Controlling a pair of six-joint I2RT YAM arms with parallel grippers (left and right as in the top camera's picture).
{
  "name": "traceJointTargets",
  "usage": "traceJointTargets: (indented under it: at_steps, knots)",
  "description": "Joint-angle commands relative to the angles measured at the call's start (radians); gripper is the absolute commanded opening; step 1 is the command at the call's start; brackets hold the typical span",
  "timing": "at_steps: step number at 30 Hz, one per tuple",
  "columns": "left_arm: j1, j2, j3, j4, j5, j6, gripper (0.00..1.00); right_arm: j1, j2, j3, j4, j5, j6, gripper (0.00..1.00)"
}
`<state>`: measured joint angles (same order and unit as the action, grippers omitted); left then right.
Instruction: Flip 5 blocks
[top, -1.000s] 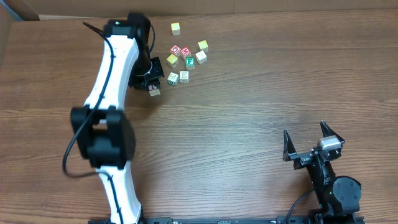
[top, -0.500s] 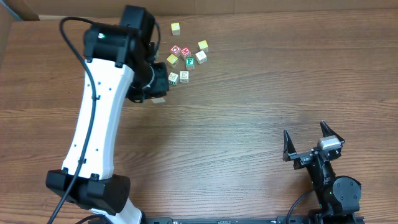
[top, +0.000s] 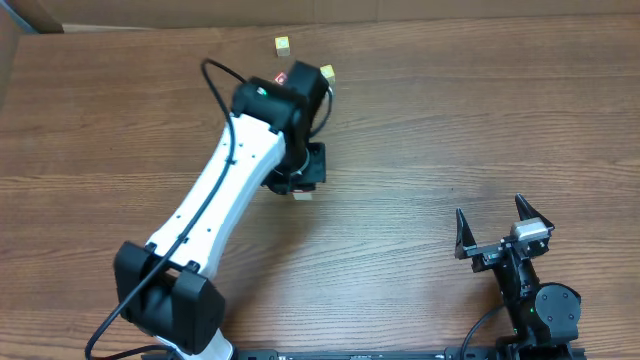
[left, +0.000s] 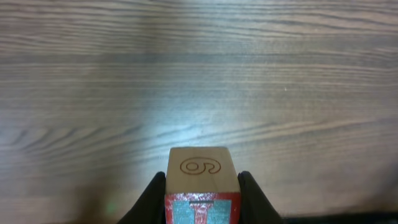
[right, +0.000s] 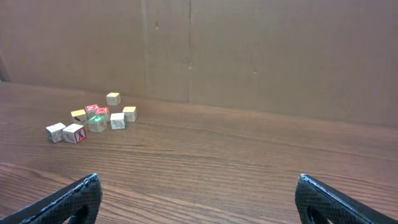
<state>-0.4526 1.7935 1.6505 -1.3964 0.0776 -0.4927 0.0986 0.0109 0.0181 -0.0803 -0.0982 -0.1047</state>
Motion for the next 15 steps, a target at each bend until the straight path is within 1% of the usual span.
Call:
traceJointTargets:
  at_steps: [1, 5, 9, 13, 15]
  knots:
    - [-0.008, -0.01, -0.089, 0.066, -0.01, -0.07, 0.16, -0.005, -0.007, -0.01, 0.004, 0.0, 0.0, 1.0]
    - [-0.008, -0.01, -0.204, 0.195, -0.01, -0.097, 0.16, -0.005, -0.007, -0.01, 0.004, 0.0, -0.001, 1.0]
    - [-0.008, -0.01, -0.288, 0.301, -0.012, -0.098, 0.17, -0.005, -0.007, -0.01, 0.004, 0.0, 0.0, 1.0]
    - [-0.006, -0.009, -0.331, 0.359, -0.079, -0.099, 0.18, -0.005, -0.007, -0.01, 0.004, 0.0, 0.0, 1.0]
    - [-0.006, -0.008, -0.346, 0.382, -0.09, -0.098, 0.19, -0.005, -0.007, -0.01, 0.004, 0.0, -0.001, 1.0]
